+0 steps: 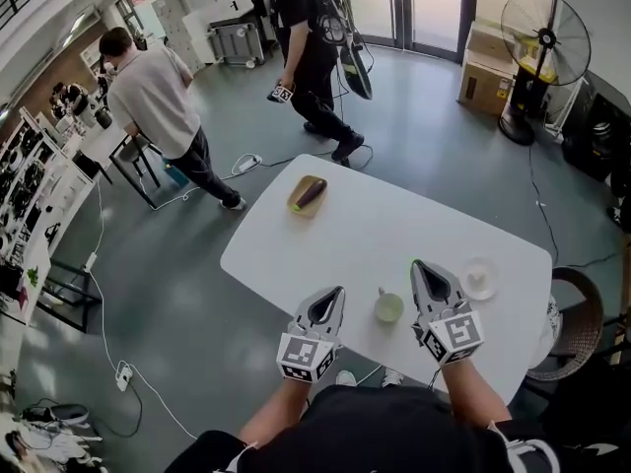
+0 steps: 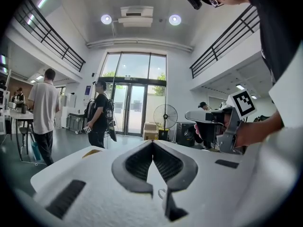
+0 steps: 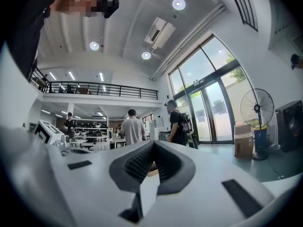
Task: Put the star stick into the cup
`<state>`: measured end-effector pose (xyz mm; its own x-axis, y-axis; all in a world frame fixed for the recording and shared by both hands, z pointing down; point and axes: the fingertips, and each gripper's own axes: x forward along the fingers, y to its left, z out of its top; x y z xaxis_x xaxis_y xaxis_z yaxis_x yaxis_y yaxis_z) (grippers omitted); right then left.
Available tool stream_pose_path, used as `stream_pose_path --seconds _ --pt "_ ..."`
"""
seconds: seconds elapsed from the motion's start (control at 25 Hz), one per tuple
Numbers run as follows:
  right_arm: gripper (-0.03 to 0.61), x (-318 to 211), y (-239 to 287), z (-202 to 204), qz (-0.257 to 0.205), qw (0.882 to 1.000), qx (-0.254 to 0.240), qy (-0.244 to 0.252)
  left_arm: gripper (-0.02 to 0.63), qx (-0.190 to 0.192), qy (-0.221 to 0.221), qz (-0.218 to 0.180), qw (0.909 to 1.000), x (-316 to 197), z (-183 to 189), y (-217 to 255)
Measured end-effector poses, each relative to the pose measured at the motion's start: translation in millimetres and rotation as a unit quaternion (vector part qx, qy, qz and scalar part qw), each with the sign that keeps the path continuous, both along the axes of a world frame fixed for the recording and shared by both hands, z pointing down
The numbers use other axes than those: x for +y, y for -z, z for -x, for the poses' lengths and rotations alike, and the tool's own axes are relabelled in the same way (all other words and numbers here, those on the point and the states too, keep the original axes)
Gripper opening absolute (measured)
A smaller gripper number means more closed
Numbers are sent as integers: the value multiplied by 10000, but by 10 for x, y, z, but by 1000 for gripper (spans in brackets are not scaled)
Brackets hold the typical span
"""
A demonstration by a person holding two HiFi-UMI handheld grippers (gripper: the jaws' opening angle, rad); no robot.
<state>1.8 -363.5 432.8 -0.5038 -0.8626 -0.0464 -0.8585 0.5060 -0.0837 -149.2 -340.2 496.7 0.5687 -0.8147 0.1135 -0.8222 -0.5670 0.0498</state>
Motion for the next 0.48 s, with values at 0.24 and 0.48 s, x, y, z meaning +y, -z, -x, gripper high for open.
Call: stream_pose_path --seconds 0.24,0.48 --pt "4 21 -6 59 -51 9999 150 22 11 -8 -26 -161 9999 -7 25 160" --pt "5 44 -14 86 -121 9996 245 0 11 -57 45 -131 9999 -24 82 124"
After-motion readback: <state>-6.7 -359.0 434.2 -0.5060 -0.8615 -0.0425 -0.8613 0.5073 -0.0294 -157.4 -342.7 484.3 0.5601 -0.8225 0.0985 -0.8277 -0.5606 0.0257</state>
